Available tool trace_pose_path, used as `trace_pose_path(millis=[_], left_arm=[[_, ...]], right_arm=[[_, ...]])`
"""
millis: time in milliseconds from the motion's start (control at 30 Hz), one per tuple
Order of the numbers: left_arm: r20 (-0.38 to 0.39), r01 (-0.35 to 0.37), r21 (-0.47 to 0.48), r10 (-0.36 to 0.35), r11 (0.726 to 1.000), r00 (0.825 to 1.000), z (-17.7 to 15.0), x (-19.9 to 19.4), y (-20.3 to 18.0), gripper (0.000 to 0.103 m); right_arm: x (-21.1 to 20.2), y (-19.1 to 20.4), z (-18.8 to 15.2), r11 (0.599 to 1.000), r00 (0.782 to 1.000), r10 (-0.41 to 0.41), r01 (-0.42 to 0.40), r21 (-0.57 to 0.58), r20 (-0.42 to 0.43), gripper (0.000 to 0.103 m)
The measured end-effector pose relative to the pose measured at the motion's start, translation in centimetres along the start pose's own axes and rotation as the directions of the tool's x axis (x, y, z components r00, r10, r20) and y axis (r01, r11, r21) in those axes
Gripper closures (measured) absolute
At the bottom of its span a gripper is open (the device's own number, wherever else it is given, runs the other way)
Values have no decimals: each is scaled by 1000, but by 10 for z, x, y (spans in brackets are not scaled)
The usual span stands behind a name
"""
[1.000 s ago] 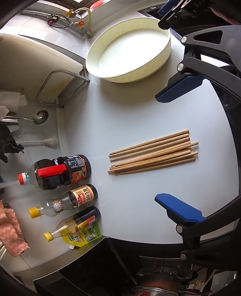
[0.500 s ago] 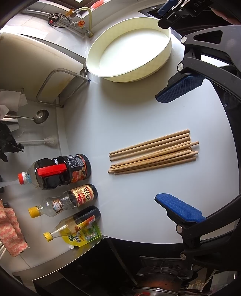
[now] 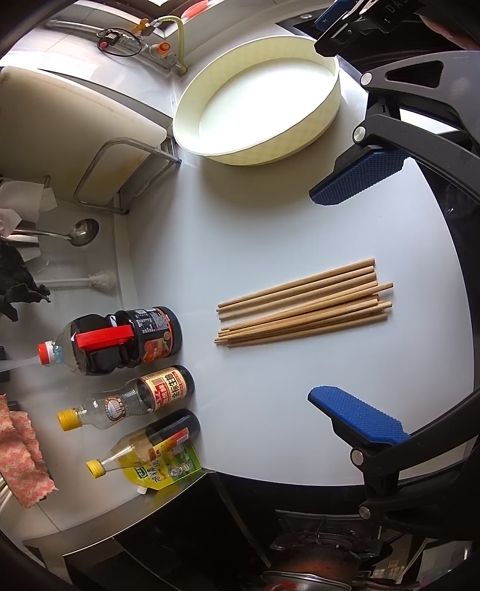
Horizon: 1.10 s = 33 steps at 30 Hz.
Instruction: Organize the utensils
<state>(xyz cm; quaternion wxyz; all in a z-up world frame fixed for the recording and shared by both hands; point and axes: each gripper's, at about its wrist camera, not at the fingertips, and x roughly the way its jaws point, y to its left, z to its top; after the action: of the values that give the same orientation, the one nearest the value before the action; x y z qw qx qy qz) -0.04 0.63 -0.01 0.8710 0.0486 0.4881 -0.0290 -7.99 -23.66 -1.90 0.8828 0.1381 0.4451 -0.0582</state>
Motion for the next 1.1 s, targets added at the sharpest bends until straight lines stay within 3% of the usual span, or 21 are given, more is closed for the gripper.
trace_pose_path(millis=[1100], left_arm=[[20,1,-1,-1,1000,1000,-7,-14,1,6]], right_arm=[[-13,1,-9,1000,1000,-2,2,-3,27,26]])
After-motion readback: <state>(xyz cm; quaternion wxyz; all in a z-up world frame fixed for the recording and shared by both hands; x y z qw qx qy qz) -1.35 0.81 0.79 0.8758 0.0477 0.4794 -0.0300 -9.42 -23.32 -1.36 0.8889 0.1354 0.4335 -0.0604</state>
